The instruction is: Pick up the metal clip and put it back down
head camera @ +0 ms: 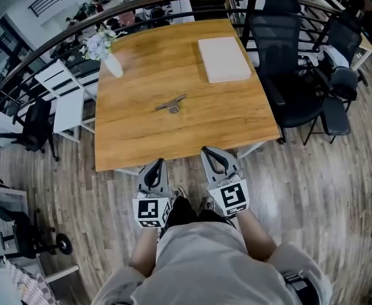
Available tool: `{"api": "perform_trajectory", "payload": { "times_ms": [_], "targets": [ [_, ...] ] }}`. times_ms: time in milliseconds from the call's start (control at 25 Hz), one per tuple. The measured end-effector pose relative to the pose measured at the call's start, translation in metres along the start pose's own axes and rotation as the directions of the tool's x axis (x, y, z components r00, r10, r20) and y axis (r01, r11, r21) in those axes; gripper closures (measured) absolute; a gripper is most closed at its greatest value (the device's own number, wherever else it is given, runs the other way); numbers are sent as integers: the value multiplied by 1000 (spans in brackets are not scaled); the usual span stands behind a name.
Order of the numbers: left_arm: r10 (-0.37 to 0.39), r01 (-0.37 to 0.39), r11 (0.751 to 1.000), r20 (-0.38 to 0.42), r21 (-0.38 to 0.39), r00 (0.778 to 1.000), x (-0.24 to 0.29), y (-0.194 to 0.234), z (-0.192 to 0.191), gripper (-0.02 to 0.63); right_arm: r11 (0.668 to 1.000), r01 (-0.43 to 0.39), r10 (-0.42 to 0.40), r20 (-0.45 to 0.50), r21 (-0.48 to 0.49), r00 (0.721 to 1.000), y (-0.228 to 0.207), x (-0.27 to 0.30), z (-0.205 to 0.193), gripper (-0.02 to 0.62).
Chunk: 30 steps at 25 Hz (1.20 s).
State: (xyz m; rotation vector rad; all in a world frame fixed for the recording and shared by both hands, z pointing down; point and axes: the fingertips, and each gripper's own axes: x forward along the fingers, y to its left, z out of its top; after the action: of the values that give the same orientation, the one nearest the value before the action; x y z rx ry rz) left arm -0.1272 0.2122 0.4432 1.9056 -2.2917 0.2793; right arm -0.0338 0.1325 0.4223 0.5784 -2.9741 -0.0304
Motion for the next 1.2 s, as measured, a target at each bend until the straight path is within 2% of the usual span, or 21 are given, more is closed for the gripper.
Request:
{"api": "perform_trajectory", "payload": {
  "times_ms": [560,840,1200],
  "targets": [
    [-72,84,992,-127,91,989,80,13,-41,581,998,53,-49,-106,38,993,-30,44,-44,569],
    [-112,138,982,-193,128,975,112,20,-55,581,995,82,-73,-150,54,986,-44,64,-58,569],
    [-172,214,967,-267,136,948,151,26,-77,581,987,142,-124,-197,80,972,-57,85,-72,569]
  ]
}}
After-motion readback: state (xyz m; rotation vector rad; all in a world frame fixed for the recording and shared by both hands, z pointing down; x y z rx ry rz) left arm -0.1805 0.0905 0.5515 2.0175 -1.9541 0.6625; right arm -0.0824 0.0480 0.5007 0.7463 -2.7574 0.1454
